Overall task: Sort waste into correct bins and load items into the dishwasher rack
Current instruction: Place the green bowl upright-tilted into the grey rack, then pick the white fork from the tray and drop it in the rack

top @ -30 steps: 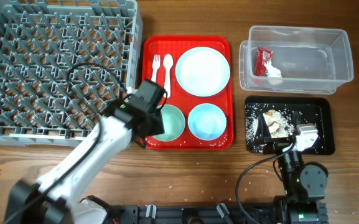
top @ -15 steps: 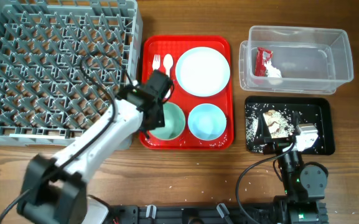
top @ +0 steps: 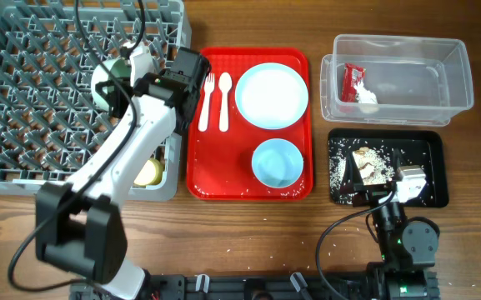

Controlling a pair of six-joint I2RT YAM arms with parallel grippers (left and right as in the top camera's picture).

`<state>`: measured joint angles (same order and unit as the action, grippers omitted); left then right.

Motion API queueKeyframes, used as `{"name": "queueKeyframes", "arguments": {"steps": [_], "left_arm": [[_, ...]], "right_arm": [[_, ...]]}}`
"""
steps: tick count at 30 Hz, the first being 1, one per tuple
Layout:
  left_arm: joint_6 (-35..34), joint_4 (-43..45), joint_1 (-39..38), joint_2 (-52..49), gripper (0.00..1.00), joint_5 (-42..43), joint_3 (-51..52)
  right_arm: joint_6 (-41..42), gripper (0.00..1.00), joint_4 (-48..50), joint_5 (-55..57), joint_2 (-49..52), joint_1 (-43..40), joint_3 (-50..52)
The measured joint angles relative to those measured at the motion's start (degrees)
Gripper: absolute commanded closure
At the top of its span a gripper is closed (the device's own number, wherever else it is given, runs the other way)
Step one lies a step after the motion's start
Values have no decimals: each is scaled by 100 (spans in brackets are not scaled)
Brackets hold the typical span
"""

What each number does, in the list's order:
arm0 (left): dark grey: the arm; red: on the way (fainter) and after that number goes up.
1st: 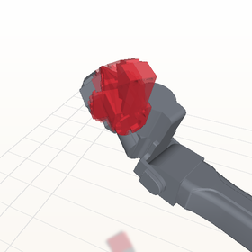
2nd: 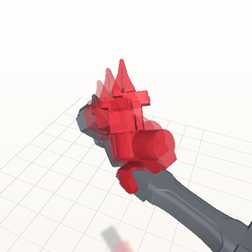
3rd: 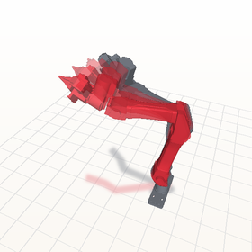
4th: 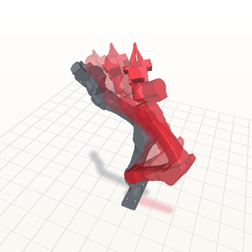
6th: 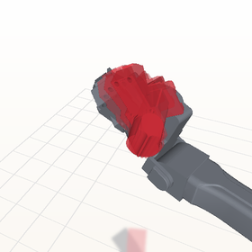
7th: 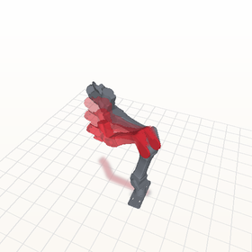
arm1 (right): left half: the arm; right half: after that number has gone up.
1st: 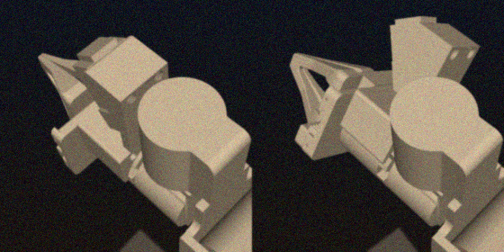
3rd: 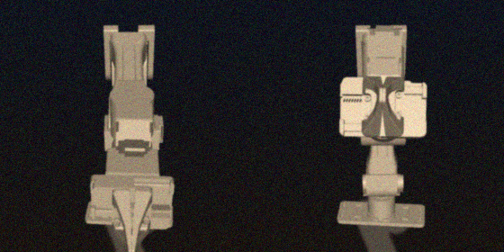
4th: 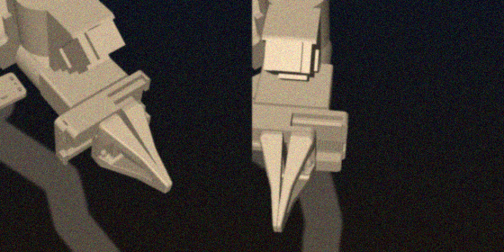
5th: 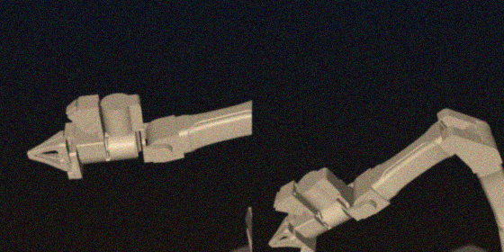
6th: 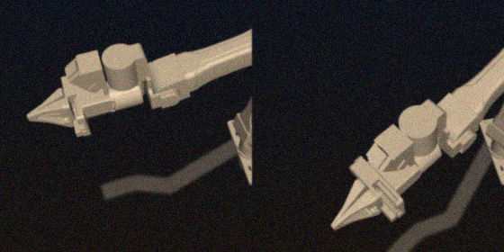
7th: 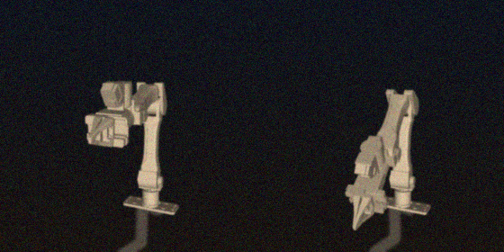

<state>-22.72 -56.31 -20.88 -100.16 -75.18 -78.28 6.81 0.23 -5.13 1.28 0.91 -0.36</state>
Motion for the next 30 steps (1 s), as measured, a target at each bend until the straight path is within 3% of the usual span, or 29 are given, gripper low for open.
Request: {"name": "queueKeyframes", "arguments": {"steps": [8,11,18,24,25,29,30], "left_arm": [[-2,66,-50,-496,96,293,0],[-2,2,-37,-496,96,-109,0],[0,284,697,-496,96,-308,0],[0,367,739,-894,94,-199,-2],[4,367,717,-951,92,-306,-9],[61,321,306,-1082,65,-374,-11],[83,267,142,-1110,48,-293,-11]], "right_arm": [[2,0,0,0,0,0,0],[2,0,0,0,0,0,0],[2,0,0,0,0,0,0],[0,0,0,0,0,0,0],[2,0,0,0,0,0,0],[2,0,0,0,0,0,0],[0,0,0,0,0,0,0]]}}
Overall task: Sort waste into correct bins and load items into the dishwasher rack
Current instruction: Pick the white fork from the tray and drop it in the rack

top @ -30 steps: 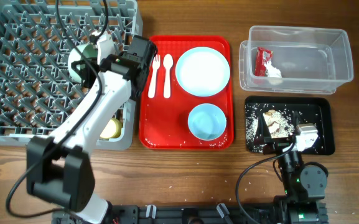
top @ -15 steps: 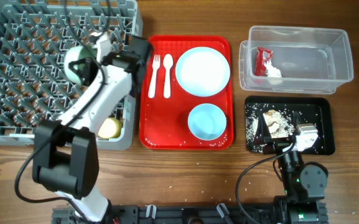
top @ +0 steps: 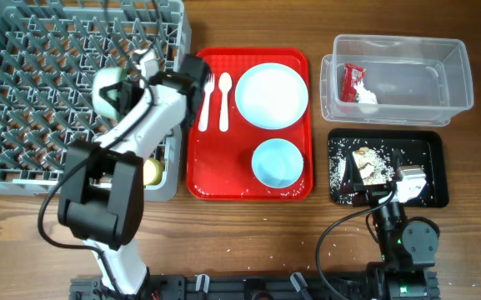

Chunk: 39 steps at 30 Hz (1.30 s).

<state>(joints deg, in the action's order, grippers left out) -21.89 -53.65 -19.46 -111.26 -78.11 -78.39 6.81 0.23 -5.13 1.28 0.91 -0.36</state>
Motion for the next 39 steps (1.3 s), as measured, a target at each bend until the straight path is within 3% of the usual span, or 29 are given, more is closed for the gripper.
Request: {"name": "queueKeyframes", "arguments": {"steps": [2,4,7,11,12,16,18,21,25,29,31,37,39], "left_arm": [[20,-13,-282,-17,25,101,0],[17,-33,-304,35,18,197,2],[4,-68,-404,599,28,977,-24],[-42,245,-817,2037,33,4260,-341],[-48,326,-872,2083,33,5178,-369],[-295,723,-887,1091,43,6441,-365],[-348,984,-887,435,50,6607,-363],[-413,1530,-769,-492,52,6712,-354],[-341,1974,-560,-693,52,6662,-348],[247,2291,-479,-693,53,6555,-343],[678,2514,-474,-706,61,6413,-343],[898,2586,-337,-1045,94,6319,-385],[916,2570,-334,-1040,96,6391,-385]], "right_arm": [[2,0,0,0,0,0,0],[0,0,0,0,0,0,0],[0,0,0,0,0,0,0],[0,0,0,0,0,0,0],[2,0,0,0,0,0,0],[0,0,0,0,0,0,0],[2,0,0,0,0,0,0],[2,0,0,0,0,0,0],[2,0,-2,0,0,0,0],[2,0,-2,0,0,0,0],[2,0,0,0,0,0,0],[2,0,-2,0,0,0,0],[2,0,-2,0,0,0,0]]}}
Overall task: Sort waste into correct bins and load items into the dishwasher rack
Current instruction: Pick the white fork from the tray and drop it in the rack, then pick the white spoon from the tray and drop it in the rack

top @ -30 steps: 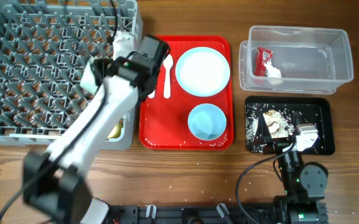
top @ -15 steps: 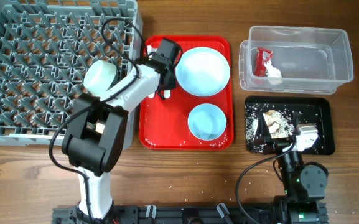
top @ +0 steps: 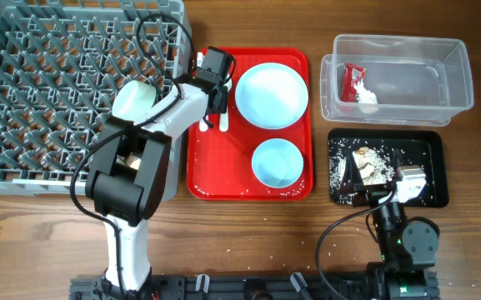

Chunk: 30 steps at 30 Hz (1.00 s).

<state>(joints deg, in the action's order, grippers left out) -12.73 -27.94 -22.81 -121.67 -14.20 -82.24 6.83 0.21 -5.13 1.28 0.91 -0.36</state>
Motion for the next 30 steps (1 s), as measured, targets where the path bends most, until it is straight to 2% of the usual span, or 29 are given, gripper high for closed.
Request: {"name": "queueKeyframes", "arguments": {"steps": [3,7,9,14,17,18,19,22,26,28,30], "left_arm": [[4,-407,4,293,96,409,7],[4,-1241,2,1954,96,997,42],[4,-1738,0,2459,96,1051,33],[-96,-2763,72,2909,96,-374,33],[-378,-2798,501,2734,95,-745,33],[-422,-2771,579,2588,90,-743,33],[-448,-2697,632,2361,70,-741,33],[-431,-2608,643,2153,59,-699,42],[-101,-2282,640,2236,57,175,42],[11,-1904,590,2236,59,761,42],[-120,-1523,428,2135,58,1134,42]], "right_arm": [[0,0,2,0,0,0,0],[0,1,2,0,2,0,0],[0,0,4,0,7,0,0],[0,0,2,0,4,0,0],[0,0,2,0,4,0,0],[0,0,2,0,4,0,0],[0,0,2,0,4,0,0],[0,0,2,0,4,0,0],[0,0,2,0,4,0,0],[0,0,2,0,4,0,0],[0,0,2,0,4,0,0]]}}
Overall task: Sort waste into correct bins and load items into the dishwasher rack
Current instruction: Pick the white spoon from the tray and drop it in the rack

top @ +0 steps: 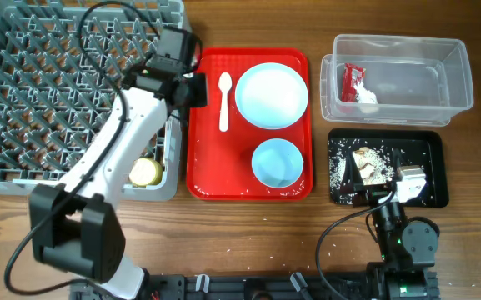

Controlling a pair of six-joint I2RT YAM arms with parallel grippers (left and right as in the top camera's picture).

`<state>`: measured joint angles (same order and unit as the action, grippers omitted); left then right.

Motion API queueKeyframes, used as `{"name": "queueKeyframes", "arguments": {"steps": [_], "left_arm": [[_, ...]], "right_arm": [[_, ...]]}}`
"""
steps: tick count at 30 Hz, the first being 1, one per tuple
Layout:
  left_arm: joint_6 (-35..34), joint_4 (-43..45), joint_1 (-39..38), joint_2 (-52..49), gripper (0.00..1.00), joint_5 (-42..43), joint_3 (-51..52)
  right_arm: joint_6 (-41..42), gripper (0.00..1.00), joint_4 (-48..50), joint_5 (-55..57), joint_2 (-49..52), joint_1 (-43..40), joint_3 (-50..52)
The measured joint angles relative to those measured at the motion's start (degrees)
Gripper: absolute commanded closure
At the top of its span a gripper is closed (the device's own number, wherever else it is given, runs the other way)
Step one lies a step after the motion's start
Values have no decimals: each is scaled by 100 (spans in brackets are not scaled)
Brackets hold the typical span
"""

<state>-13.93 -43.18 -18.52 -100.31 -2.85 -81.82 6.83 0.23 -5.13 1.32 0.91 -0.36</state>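
My left gripper [195, 90] hovers at the left edge of the red tray [202, 179], beside the grey dishwasher rack [48, 100]. It appears shut on the white fork, which no longer lies on the tray and is mostly hidden under the fingers. On the tray remain a white spoon [224, 102], a pale blue plate [272, 94] and a pale blue bowl [276, 162]. My right gripper [363, 182] rests over the black tray [436, 158] of food scraps; its dark fingers blend into the tray.
A clear plastic bin [415, 54] at the back right holds a red wrapper [353, 82] and a crumpled white tissue [367, 98]. A yellow cup [146, 172] sits in the rack's front right compartment. Crumbs lie on the wooden table near the front.
The left gripper was down over the fork on the tray; now it is further left, at the tray's edge by the rack, and the fork is gone from beside the spoon.
At first the left gripper was over the rack's right edge, with fork and spoon side by side on the tray. It then stood nearer the tray, then over the fork. Now the fork has left the tray with the gripper. The right arm stayed still.
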Motion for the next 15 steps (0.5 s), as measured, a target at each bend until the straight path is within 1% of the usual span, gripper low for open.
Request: {"name": "queueKeyframes", "arguments": {"steps": [2,4,6,7,8,9,11,13,15], "left_arm": [[-297,343,-140,-439,57,153,0],[-511,813,-219,-1119,55,227,2],[-619,1180,-271,-1637,56,256,35],[-632,1300,-286,-1707,58,260,48],[-629,1547,-293,-1788,61,280,50],[-627,1646,-297,-1845,63,280,50],[-612,1740,-313,-2013,71,282,50],[-586,1777,-334,-2068,96,278,33],[-516,1707,-361,-2076,96,282,22]], "right_arm": [[0,0,-2,-2,0,0,0],[0,0,-2,0,0,0,0],[0,0,-2,-2,0,0,0],[0,0,-2,0,0,0,0],[0,0,-2,0,0,0,0],[0,0,-2,0,0,0,0],[0,0,-2,0,0,0,0],[0,0,-2,0,0,0,0],[0,0,-2,0,0,0,0]]}}
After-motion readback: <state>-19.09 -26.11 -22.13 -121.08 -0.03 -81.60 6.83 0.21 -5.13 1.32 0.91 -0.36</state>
